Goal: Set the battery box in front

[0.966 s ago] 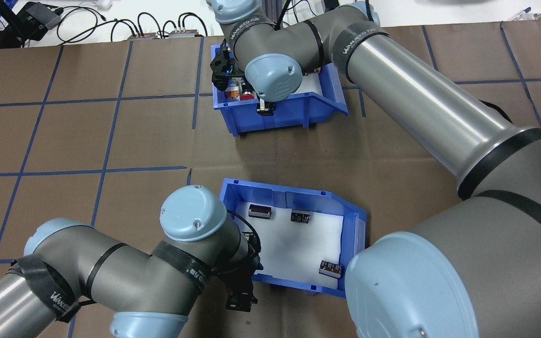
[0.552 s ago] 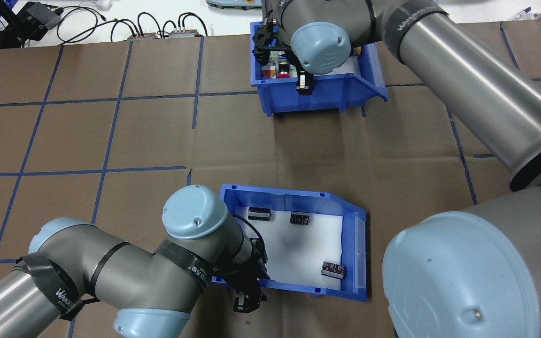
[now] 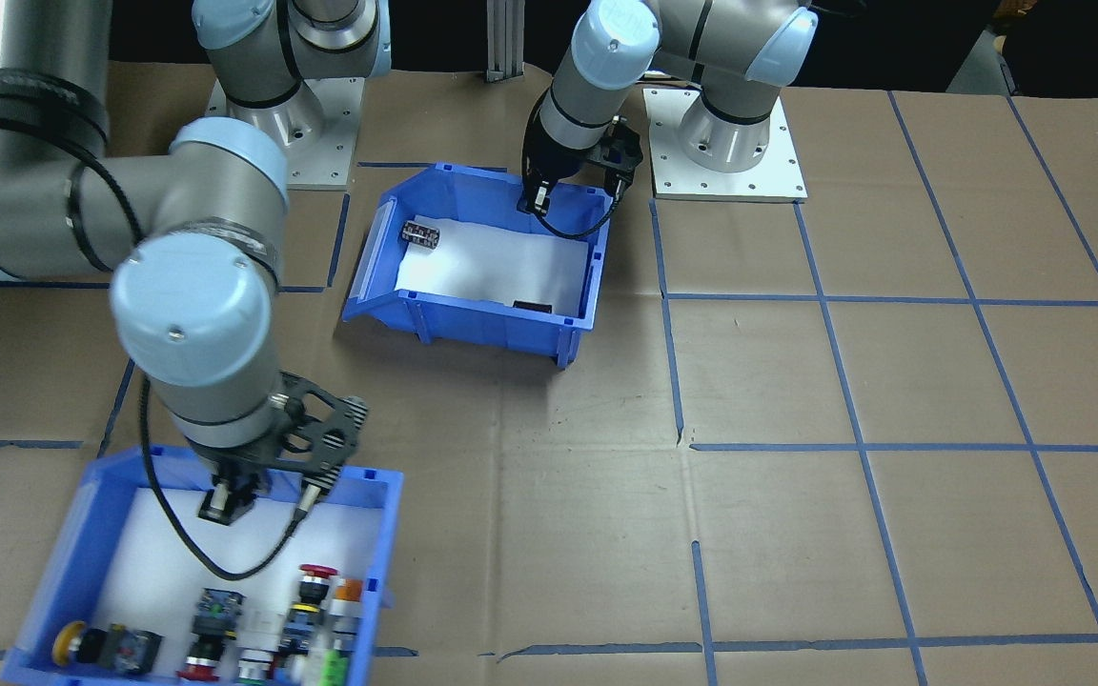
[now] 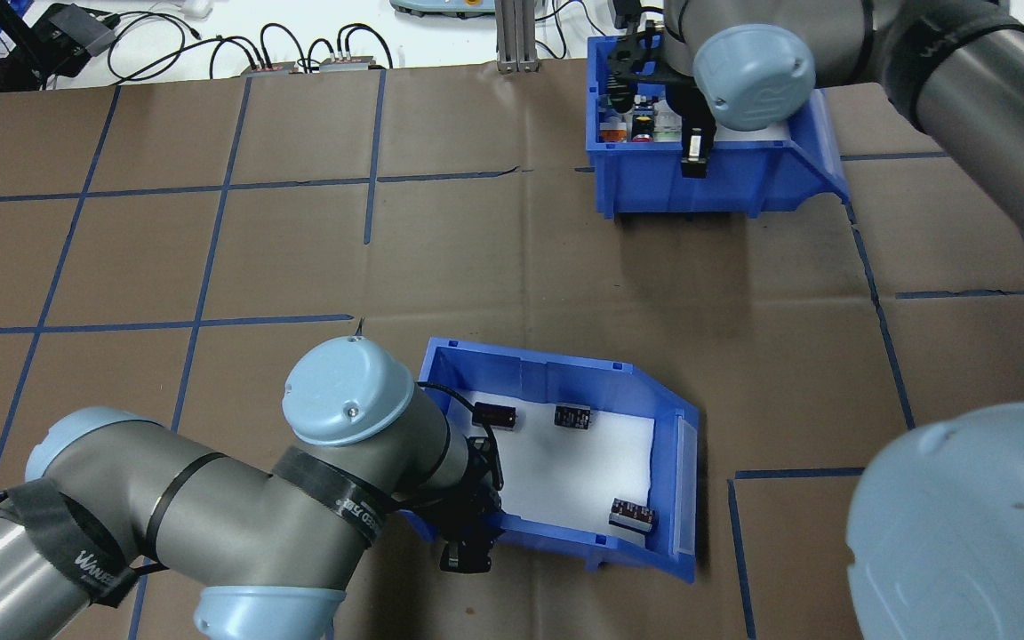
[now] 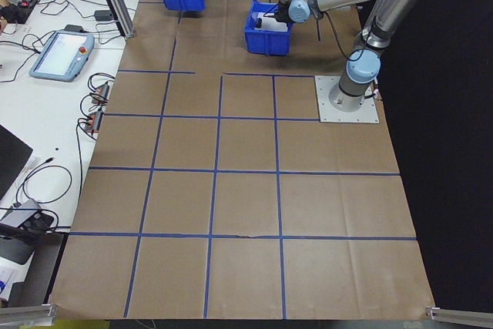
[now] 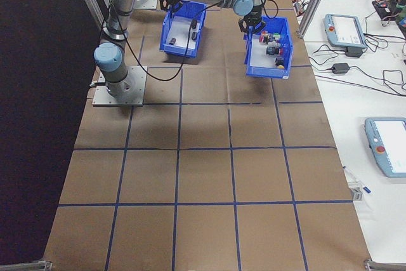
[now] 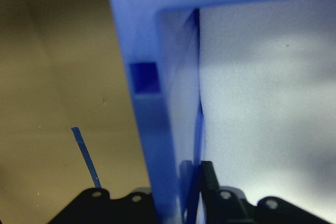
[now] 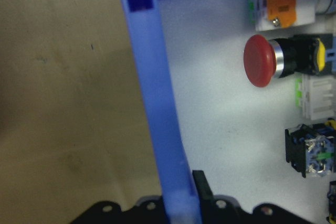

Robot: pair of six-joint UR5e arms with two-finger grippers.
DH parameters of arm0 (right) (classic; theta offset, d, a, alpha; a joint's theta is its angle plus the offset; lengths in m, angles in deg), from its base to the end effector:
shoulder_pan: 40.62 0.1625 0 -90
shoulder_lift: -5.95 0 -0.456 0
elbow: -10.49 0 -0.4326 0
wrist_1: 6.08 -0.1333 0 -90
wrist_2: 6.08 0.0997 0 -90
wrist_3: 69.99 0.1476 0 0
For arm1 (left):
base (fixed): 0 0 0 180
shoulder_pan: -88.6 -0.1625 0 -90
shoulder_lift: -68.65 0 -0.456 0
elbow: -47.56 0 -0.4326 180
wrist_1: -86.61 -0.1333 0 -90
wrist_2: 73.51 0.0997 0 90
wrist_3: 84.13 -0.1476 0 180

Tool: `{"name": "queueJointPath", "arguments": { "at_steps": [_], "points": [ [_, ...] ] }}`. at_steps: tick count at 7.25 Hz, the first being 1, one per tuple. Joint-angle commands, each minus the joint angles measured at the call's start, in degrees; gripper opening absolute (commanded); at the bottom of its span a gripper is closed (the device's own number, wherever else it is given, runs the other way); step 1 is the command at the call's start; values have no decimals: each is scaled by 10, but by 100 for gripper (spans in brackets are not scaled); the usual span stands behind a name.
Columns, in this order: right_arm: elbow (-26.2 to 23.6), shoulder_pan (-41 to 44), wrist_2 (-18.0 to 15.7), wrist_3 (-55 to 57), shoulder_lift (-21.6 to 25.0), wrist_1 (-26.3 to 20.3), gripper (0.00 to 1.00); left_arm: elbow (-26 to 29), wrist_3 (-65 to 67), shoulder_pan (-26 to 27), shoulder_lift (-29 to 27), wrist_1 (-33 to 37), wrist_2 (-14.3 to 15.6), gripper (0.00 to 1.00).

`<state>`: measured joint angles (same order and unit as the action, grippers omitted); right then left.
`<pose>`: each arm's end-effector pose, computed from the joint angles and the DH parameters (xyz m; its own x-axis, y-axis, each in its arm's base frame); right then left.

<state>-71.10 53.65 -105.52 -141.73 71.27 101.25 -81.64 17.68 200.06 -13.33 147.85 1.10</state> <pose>0.1615 -0.6980 0.3119 -0.2376 -0.9689 0.0689 -0.9577 0.2455 0.1499 -0.3069 -0.3093 0.2437 -0.1733 -0.9802 -0.0956 -0.9571 0.1447 0.2509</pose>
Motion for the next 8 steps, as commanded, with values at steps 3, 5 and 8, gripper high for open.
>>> {"name": "queueJointPath", "arguments": {
  "at_steps": [3, 5, 8],
  "points": [
    [-194, -86, 5, -159, 114, 122, 3, 71, -62, -178, 20, 29, 43, 0],
    [-233, -94, 7, -179, 151, 122, 3, 137, -58, -179, -17, 42, 37, 0],
    [-254, -89, 4, -180, 175, 121, 3, 195, -39, -178, -70, 32, -59, 0]
  ]
}}
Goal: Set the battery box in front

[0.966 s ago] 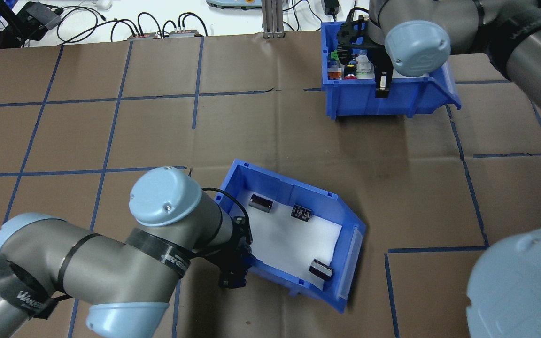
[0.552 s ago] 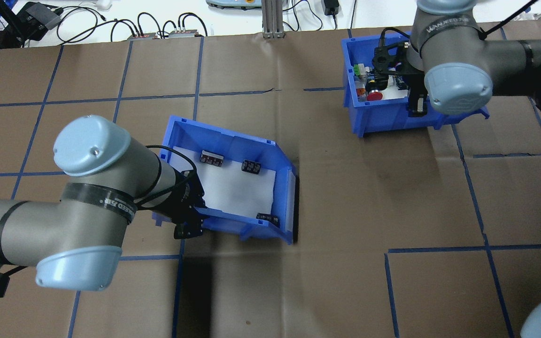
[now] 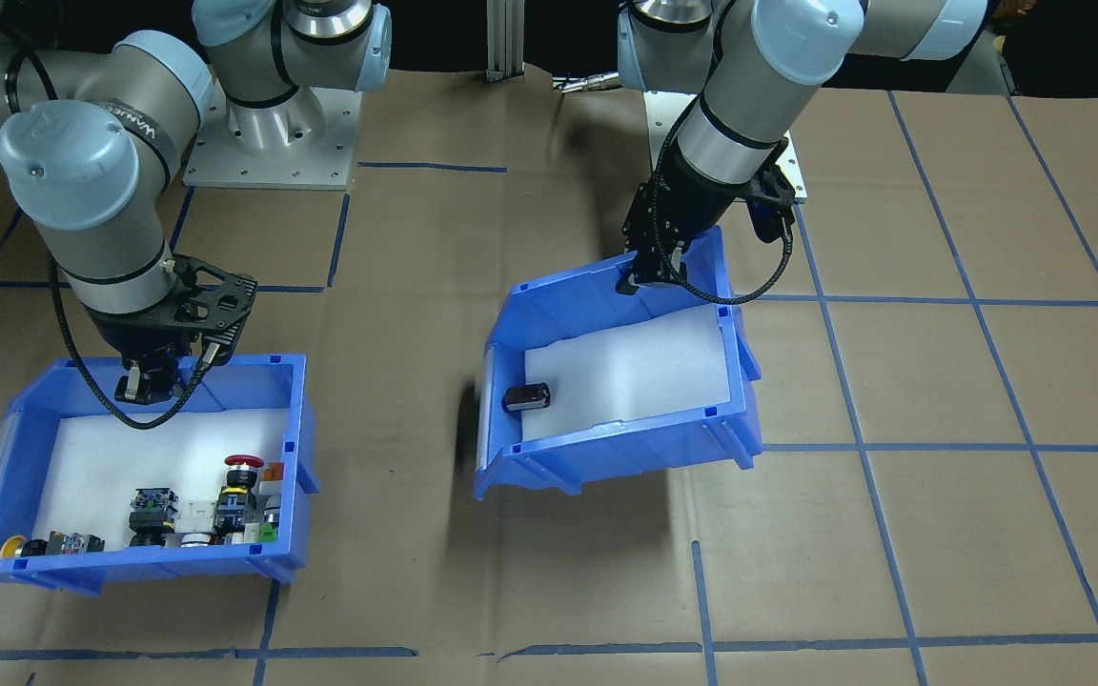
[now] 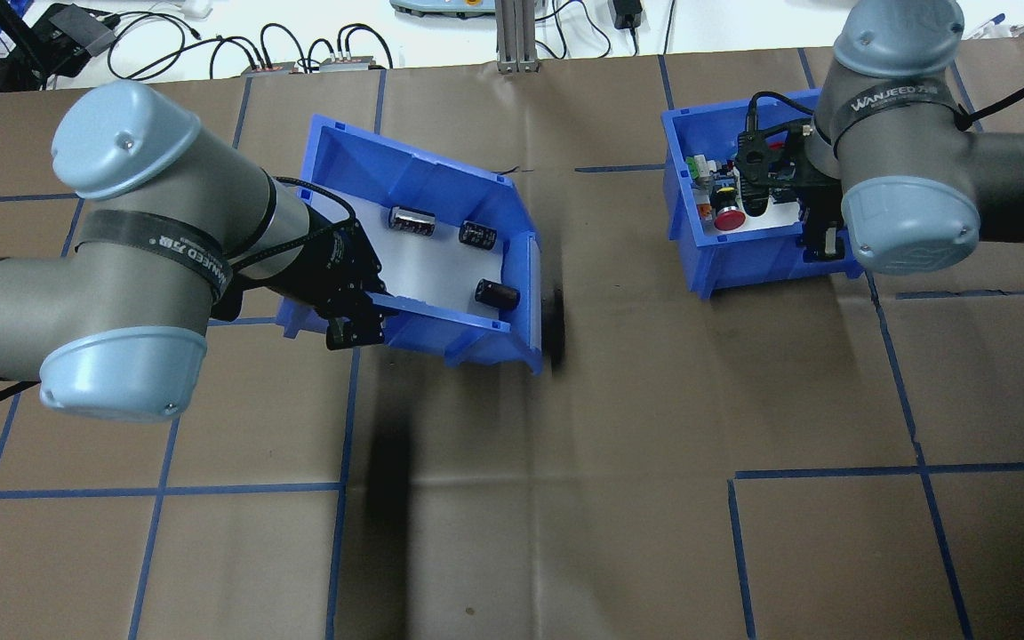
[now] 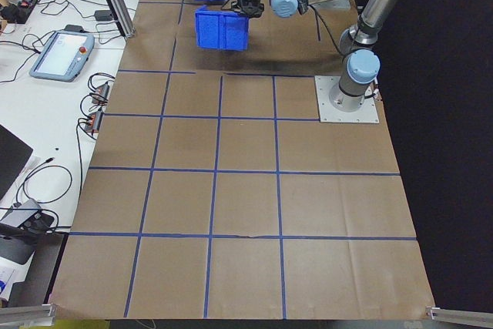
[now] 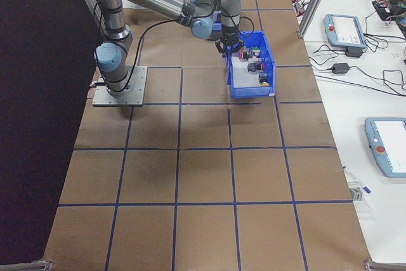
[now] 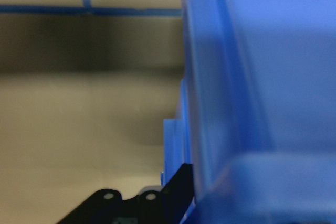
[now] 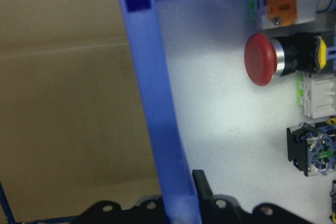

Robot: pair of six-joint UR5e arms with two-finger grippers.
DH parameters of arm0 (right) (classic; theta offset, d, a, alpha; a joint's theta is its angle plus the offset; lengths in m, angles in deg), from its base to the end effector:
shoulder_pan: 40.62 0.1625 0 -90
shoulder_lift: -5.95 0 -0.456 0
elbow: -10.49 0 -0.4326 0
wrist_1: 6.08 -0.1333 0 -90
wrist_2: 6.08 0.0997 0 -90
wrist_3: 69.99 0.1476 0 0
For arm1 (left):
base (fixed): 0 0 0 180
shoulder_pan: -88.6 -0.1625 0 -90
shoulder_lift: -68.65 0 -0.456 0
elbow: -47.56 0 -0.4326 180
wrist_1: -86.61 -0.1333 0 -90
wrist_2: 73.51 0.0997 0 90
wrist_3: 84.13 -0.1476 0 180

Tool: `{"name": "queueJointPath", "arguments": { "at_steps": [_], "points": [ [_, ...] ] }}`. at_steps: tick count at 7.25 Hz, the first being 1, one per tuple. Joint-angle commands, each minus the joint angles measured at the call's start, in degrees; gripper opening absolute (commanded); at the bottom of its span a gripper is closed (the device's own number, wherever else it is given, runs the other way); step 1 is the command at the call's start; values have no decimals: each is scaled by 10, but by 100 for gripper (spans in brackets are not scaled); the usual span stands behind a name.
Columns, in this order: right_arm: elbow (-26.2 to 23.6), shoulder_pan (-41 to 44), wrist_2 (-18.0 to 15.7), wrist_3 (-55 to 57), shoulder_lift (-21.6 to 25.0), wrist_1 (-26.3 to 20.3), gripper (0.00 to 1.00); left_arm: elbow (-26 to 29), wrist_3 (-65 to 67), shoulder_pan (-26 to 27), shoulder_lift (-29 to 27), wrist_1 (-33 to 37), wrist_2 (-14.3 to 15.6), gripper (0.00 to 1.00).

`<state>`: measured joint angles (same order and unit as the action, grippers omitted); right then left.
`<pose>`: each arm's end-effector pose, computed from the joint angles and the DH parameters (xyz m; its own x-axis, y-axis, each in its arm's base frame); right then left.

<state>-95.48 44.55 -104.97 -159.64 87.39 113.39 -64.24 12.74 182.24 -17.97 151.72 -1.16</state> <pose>0.0618 -0.5806 0.2971 -0.0899 -0.9921 0.0871 -0.9828 0.1025 0.1534 -0.2093 -0.4862 0.3525 0.0509 -0.9958 0.0758 -0.9496 -0.0247 0.3126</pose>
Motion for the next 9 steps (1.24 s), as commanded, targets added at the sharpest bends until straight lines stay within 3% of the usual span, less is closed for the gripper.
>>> {"name": "queueJointPath", "arguments": {
  "at_steps": [1, 3, 4, 5, 6, 9],
  "points": [
    [-31, 2, -3, -2, 34, 0, 3, 40, 11, 0, -48, -11, -64, 0],
    [-87, 1, -5, -16, 78, 1, 2, 80, 38, 0, -111, -60, -142, 0],
    [-114, 2, -5, -23, 109, 0, 3, 83, 54, -1, -136, -103, -167, 0],
    [-148, 2, -5, -25, 139, 1, 3, 84, 55, 0, -146, -115, -173, 0],
    [-171, -3, -6, -34, 159, 2, 3, 84, 56, -1, -161, -118, -210, 0],
    [-174, -16, -10, -64, 164, 14, 2, 84, 75, -1, -223, -187, -233, 0]
  ]
}}
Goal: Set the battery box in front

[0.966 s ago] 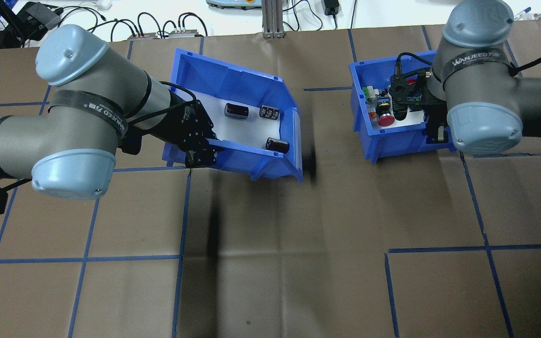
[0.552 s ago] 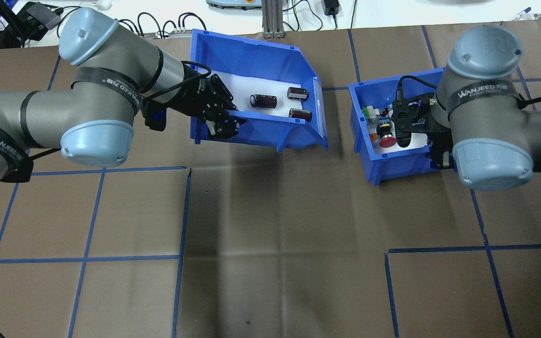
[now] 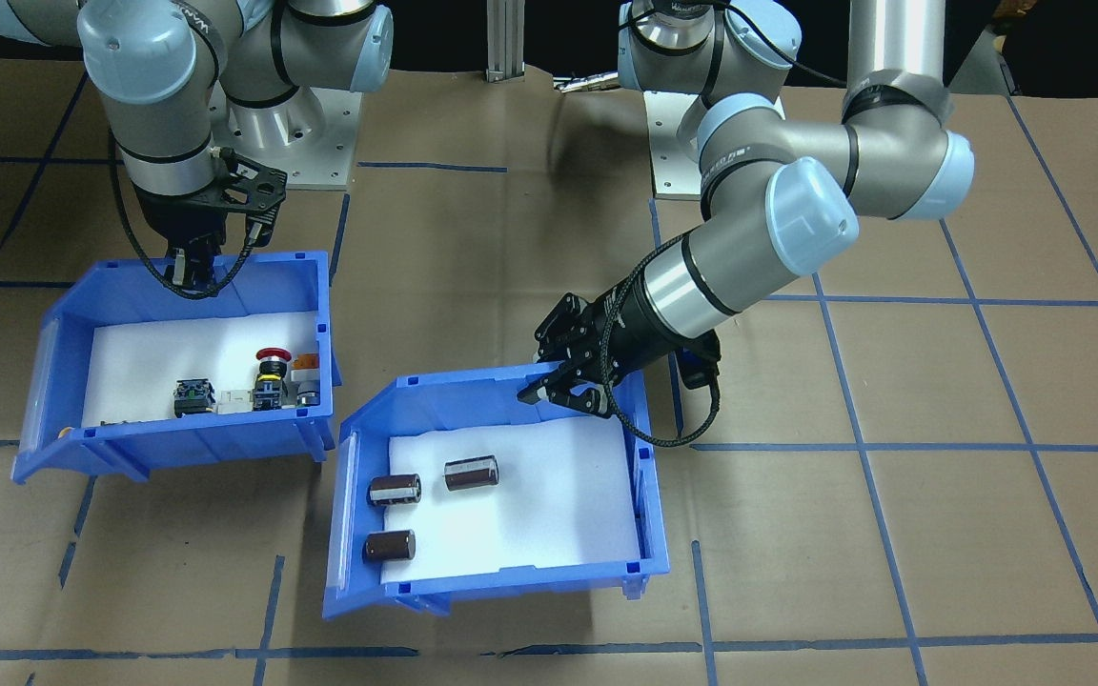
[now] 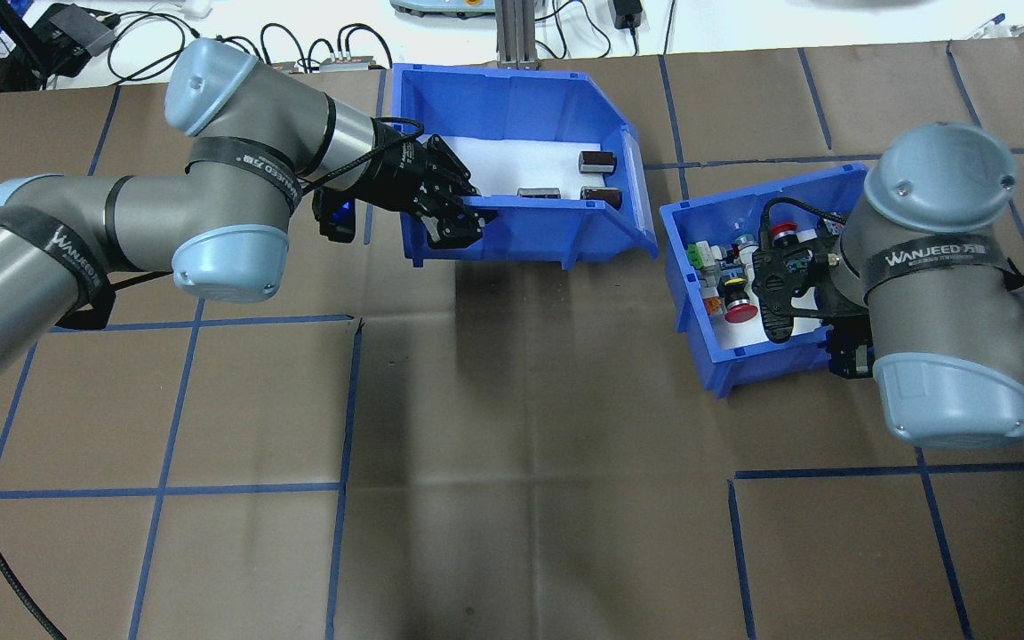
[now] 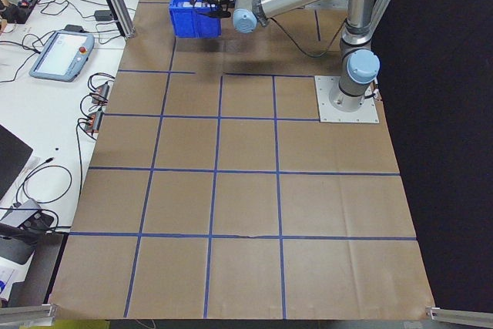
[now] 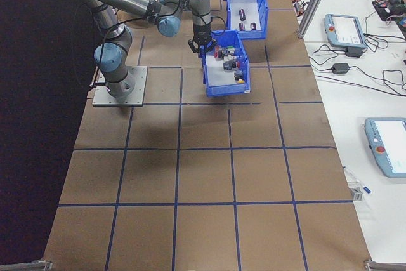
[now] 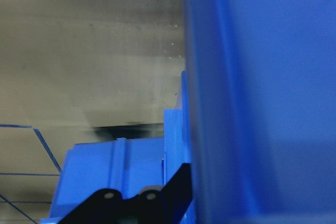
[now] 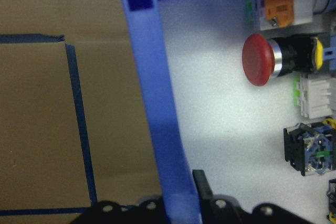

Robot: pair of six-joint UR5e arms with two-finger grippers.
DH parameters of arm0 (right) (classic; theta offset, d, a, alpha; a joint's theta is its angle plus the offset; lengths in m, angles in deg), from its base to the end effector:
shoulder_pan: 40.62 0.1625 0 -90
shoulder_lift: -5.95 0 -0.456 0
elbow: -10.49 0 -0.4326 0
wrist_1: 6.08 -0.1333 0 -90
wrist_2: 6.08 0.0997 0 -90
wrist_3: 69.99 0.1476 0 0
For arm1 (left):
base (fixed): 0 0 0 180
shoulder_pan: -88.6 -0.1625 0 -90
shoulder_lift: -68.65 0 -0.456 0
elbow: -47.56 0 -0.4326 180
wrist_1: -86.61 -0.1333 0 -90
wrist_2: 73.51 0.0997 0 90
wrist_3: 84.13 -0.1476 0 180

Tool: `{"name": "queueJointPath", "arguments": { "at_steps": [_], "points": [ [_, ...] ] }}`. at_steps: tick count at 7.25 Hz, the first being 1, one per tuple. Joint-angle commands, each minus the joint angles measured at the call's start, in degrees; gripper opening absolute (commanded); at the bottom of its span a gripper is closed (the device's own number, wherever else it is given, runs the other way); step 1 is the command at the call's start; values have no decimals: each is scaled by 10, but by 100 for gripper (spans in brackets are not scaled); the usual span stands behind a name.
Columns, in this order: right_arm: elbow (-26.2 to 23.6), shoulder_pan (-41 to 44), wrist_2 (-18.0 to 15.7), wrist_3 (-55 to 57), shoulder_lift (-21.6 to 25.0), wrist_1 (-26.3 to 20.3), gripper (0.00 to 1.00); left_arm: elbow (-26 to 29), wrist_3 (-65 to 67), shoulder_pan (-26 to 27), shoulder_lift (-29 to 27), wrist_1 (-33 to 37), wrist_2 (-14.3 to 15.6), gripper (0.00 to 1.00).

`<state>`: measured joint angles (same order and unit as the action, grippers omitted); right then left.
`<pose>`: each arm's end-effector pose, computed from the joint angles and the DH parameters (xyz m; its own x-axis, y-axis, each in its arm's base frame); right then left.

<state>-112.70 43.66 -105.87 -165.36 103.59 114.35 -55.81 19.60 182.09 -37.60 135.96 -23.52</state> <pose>0.0637 -0.4500 0.2914 -0.0072 -0.9976 0.0688 -0.9841 0.0193 0.1766 -0.2657 -0.6081 0.2946 0.1216 -0.9919 0.0361 -0.7496 -0.0680 0.6584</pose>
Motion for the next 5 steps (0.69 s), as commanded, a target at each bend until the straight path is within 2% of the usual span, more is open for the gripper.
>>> {"name": "queueJointPath", "arguments": {
  "at_steps": [1, 2, 3, 4, 5],
  "points": [
    [-3, -40, -1, -16, 2, 0, 2, 0, 8, 0, -46, -36, -43, 0],
    [-4, -60, 0, -23, 3, -5, 3, -8, 9, -2, -53, -43, -59, 0],
    [-4, -67, -1, -28, 3, -7, 3, -12, 8, 0, -64, -44, -70, 8],
    [-5, -70, -1, -28, 3, -8, 3, -14, -1, -2, -69, -45, -88, 29],
    [-9, -70, -1, -28, 3, -9, 3, -10, -2, -5, -69, -44, -86, 39]
  ]
}}
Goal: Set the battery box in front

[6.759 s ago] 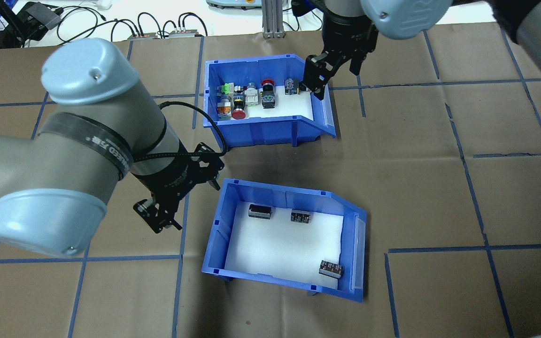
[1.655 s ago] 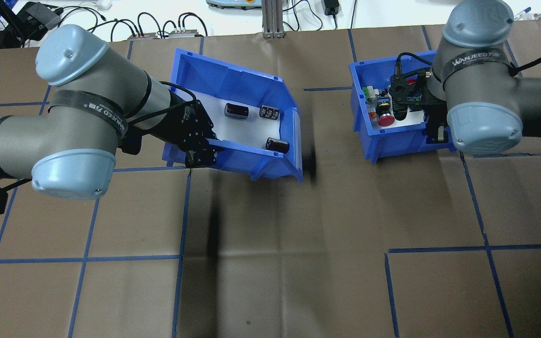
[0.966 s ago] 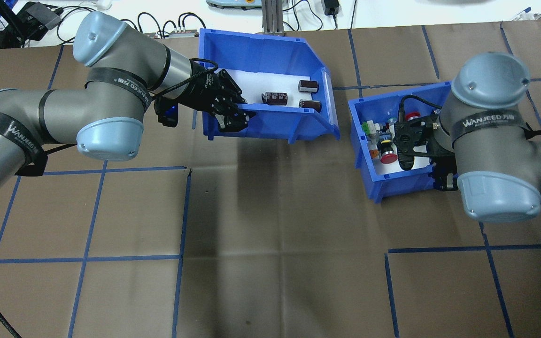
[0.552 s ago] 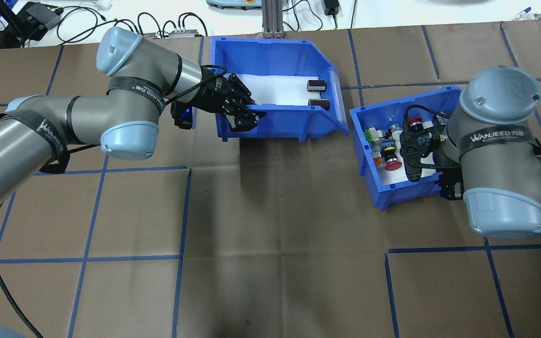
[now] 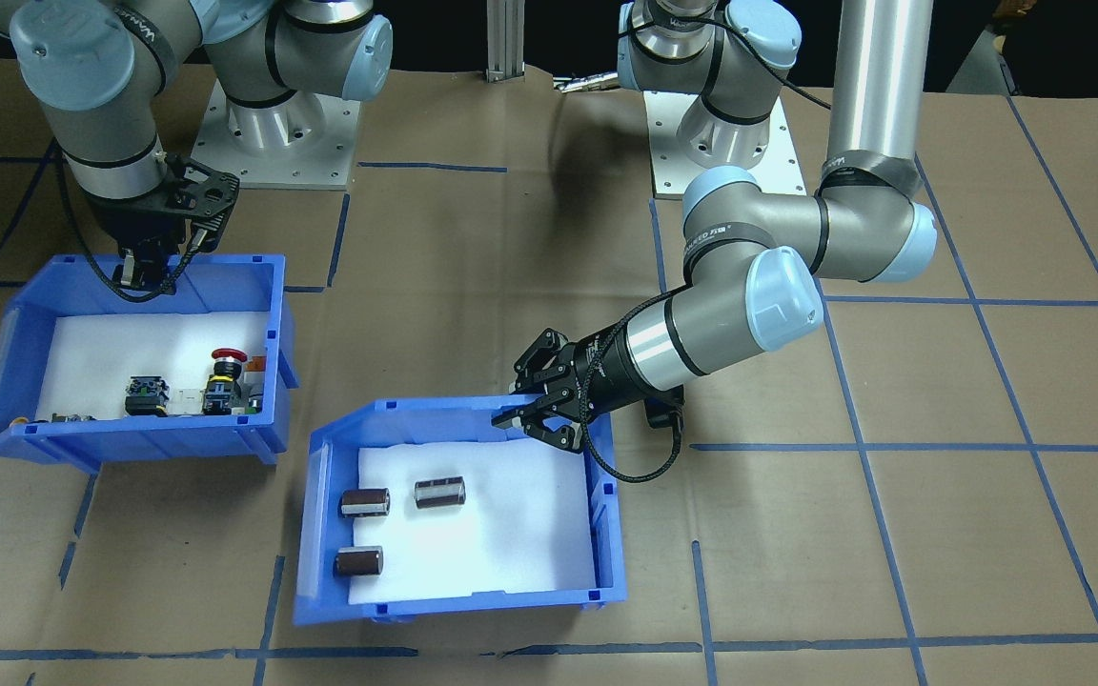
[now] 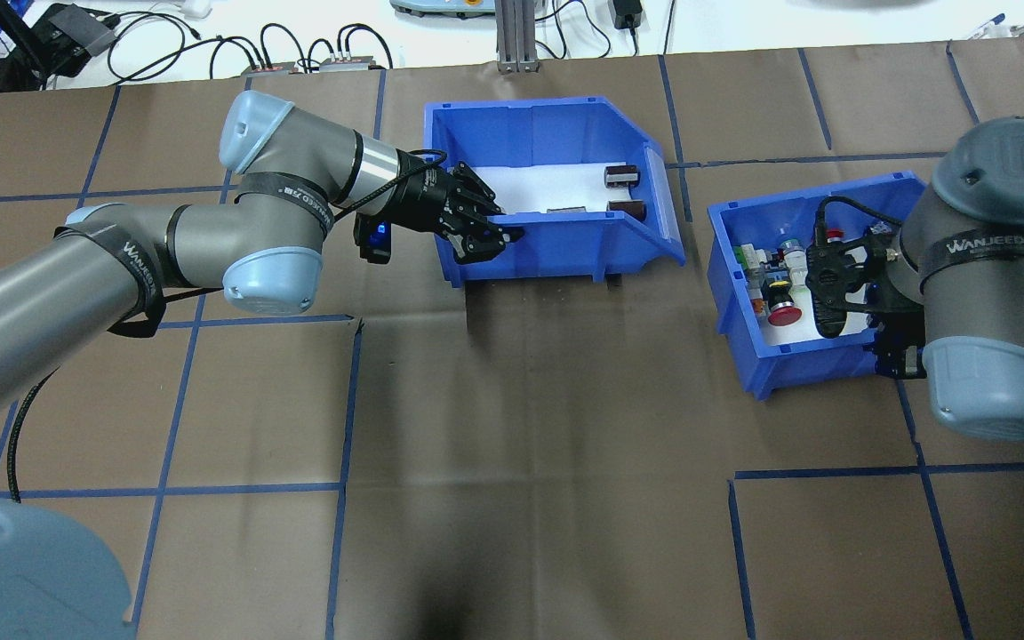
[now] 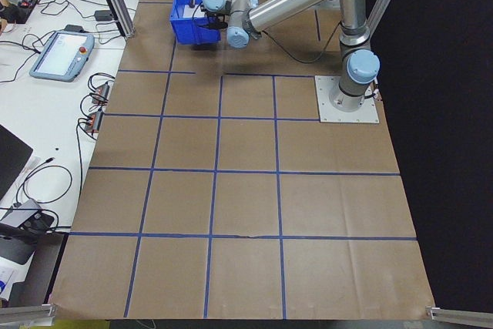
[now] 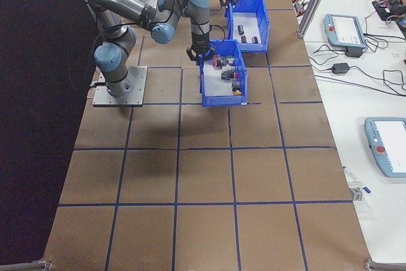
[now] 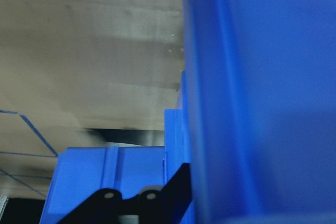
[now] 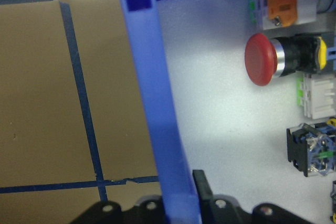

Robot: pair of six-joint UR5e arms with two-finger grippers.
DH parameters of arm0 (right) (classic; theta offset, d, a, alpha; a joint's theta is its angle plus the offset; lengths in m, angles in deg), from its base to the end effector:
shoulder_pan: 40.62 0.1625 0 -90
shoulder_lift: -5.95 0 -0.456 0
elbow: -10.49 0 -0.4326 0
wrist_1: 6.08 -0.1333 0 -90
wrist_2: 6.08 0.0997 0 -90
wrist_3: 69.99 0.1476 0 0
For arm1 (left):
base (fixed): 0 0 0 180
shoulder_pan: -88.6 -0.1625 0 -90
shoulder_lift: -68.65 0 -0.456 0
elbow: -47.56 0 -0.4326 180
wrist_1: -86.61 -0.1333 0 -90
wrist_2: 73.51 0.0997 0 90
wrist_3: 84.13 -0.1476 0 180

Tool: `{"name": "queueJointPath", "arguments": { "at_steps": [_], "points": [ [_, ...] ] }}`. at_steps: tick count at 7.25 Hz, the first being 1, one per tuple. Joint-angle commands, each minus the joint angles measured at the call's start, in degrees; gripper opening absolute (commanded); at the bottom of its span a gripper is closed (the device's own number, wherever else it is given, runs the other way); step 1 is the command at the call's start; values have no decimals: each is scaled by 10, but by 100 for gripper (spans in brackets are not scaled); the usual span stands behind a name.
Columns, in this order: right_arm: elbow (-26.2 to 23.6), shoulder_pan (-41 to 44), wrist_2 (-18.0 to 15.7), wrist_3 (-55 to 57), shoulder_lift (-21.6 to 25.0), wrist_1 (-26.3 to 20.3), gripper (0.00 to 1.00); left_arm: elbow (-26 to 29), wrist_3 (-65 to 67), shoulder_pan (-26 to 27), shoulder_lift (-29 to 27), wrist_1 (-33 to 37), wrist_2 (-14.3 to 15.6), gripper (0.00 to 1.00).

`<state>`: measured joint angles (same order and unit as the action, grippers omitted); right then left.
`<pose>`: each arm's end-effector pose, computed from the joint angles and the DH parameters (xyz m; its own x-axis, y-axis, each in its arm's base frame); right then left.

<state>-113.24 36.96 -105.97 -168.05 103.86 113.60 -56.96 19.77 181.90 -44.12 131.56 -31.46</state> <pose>0.0117 -0.4489 0.2874 -0.0779 -0.9960 0.0426 -0.9802 0.0843 0.1791 -0.2789 -0.6178 0.2364 0.1039 -0.9935 -0.0457 -0.6572 -0.1030 0.7467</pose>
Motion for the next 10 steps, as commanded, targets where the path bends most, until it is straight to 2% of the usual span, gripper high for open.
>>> {"name": "queueJointPath", "arguments": {
  "at_steps": [1, 2, 3, 4, 5, 6, 7, 8, 10],
  "points": [
    [-18, -3, 0, 0, 8, -2, 3, 0, -3, -9, 3, 1, -4, 62],
    [-39, -1, 0, -2, 39, -1, 3, 3, 2, -10, 10, 2, 10, 80],
    [-57, 1, 3, -1, 75, -9, 3, 4, 0, -9, 24, 8, 32, 80],
    [-88, 2, 7, 1, 105, -12, 3, 2, -7, -9, 66, 15, 87, 79],
    [-102, 8, 11, 2, 126, -15, 3, 3, -69, -9, 108, 50, 141, 79],
    [-110, 28, 39, 7, 131, -15, 3, 8, -184, -14, 150, 159, 179, 79],
    [-111, 54, 44, 20, 131, -15, 3, 23, -305, -27, 180, 247, 246, 80],
    [-110, 87, 44, 56, 128, -15, 3, 45, -432, -42, 205, 314, 300, 83],
    [-108, 142, 44, 123, 127, -14, 3, 84, -657, -50, 244, 429, 429, 92]
  ]
}}
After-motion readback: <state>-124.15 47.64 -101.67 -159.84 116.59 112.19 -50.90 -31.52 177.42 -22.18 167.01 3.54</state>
